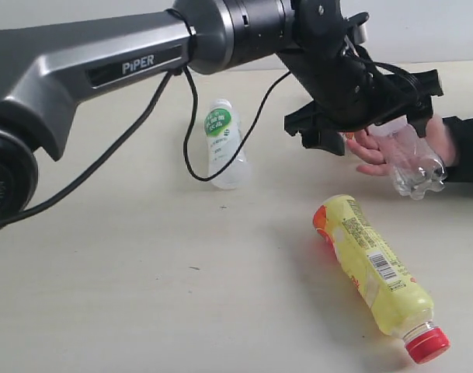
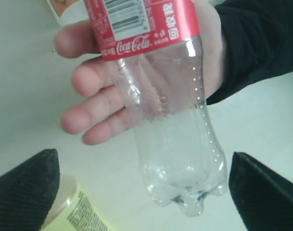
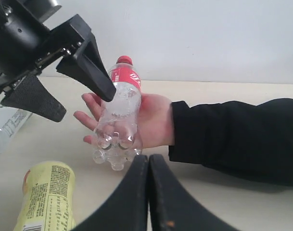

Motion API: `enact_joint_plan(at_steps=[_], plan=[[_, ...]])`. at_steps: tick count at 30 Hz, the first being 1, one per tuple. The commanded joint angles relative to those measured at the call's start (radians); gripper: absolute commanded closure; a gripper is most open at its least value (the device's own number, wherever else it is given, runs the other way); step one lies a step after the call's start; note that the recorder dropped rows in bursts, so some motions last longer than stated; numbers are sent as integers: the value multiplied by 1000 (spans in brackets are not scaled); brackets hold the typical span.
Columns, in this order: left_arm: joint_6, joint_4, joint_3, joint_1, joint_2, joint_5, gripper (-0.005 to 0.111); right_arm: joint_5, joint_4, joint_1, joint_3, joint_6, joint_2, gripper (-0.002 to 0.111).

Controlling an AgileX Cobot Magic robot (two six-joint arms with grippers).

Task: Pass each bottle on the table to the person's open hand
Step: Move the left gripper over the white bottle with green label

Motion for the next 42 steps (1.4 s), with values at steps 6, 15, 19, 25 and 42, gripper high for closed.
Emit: enact_joint_plan(at_steps=[6,15,19,25,42], plan=[[173,30,-9,6,-134,144,24,-6,0,-6,4,1,-5,108],[317,182,-9,4,-215,373,103,-6,0,-6,4,1,-5,108],[358,209,45,-4,-264,373,105,-6,0,-6,4,1,-5,108],[330,331,128,-7,-343,373,105,-6,0,-6,4,1,-5,108],[-250,760,439,22,-430,297,105,-6,0,-6,4,1,-5,108]])
